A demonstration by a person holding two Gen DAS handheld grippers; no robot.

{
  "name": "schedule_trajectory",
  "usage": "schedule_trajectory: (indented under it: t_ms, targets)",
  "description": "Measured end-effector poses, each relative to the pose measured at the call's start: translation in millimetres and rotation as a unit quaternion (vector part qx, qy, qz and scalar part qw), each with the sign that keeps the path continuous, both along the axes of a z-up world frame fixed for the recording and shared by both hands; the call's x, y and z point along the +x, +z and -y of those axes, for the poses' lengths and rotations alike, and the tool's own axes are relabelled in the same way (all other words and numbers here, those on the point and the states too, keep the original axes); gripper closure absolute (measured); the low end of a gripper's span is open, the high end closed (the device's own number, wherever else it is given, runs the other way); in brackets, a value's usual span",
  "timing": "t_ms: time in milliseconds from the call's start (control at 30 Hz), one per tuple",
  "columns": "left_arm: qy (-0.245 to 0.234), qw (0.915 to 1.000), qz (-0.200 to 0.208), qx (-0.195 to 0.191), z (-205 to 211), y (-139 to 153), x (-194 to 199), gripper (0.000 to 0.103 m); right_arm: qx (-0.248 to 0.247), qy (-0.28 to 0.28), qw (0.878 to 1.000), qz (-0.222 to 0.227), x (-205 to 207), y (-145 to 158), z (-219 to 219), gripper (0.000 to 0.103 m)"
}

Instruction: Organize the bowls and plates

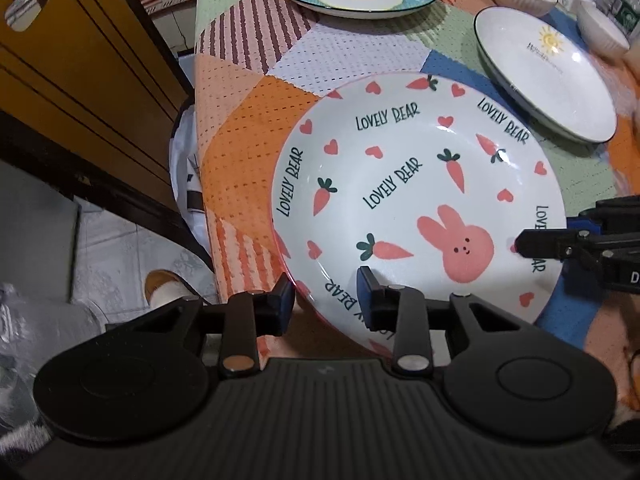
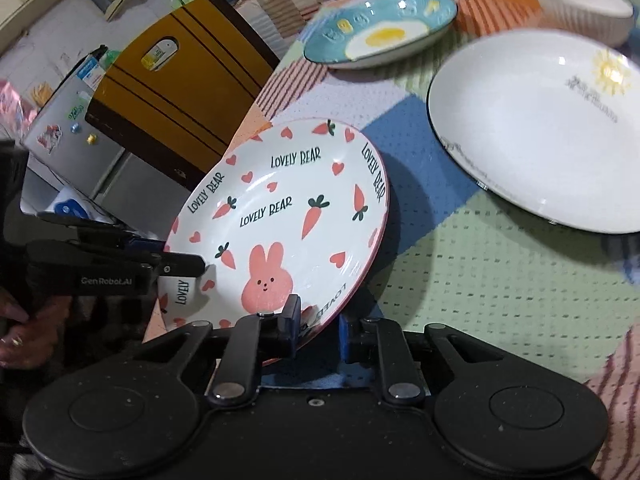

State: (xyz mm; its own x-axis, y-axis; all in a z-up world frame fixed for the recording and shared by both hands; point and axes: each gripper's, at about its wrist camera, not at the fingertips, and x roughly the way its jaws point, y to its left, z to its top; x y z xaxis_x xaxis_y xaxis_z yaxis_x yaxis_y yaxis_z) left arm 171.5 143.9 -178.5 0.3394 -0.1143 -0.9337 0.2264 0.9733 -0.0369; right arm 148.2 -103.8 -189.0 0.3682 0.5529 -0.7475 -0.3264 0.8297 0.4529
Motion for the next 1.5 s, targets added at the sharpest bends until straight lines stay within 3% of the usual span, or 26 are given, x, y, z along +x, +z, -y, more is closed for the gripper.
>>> schedule_trajectory:
  t_ms: [333, 733, 967, 1500]
  targets:
    - [0.015, 0.9986, 0.045, -0.023, 25, 43, -21, 0.072, 0.002, 0.013, 0.999, 0.047, -10, 46, 34, 0.08]
    - [-0.022, 0.9947, 0.097, -0.024, 90, 88, -12, 0.073, -0.007, -0.027, 0.996, 0.089, -19, 92, 94, 0.08]
    - [-0.037, 0.9936, 0.103, -0.027, 122, 89, 11, 0.073, -0.018, -0.059, 0.993, 0.105, -9, 96, 118, 0.08]
    - [-0.047, 0.9964, 0.067, -0.023, 167, 46, 72, 0.073, -0.038, -0.131, 0.989, 0.061, 27, 58, 143, 0.08]
